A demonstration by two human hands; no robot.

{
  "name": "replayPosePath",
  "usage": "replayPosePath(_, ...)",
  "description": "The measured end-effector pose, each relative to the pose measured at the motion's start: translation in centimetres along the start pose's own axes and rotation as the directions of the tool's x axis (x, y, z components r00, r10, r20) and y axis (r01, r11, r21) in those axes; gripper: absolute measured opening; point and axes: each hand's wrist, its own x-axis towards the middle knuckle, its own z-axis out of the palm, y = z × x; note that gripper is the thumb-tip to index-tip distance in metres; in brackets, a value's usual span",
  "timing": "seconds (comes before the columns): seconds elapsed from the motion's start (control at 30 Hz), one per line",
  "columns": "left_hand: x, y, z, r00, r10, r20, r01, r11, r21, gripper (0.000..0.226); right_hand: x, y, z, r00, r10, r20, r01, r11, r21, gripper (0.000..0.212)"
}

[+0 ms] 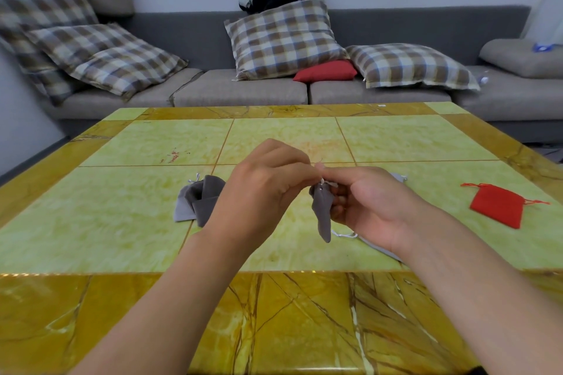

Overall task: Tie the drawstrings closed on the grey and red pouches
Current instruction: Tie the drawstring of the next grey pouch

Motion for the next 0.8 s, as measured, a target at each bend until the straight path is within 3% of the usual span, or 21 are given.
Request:
replayPosePath(0.2,0.5,0.5,0.0,0.978,-0.096,0.184,0.086,0.994,0.061,0.007,0.3,0.1,-0.4,0.998,0.041,-0.048,-0.042,0.999,-0.015,0.015)
replayPosePath(0.33,0.7,0.6,-0.2,0.963,-0.122,0.241,0.118,0.993,0.031,0.007,0.5,0.3,-0.4,0.993,0.11,-0.047,-0.11,0.994,0.009,0.012)
replayPosePath(0.47,0.5,0.9,0.2,0.948,-0.143,0.283,0.118,0.988,0.104,0.008,0.3,0.4,-0.3,0.991,0.112,-0.069,-0.112,0.994,-0.002,0.013)
replayPosePath(0.63,0.0,1.0,0.6,0.937,-0.221,0.269,0.228,0.974,0.005,0.006,0.0,-0.2,0.0,0.996,-0.041,-0.076,0.037,0.998,-0.054,0.011)
replayPosePath(0.8,-0.4,0.6,0.8,0.918,-0.344,0.197,0.371,0.921,-0.119,0.008,-0.4,-0.4,-0.1,0.962,-0.262,-0.071,0.234,0.934,-0.271,0.018)
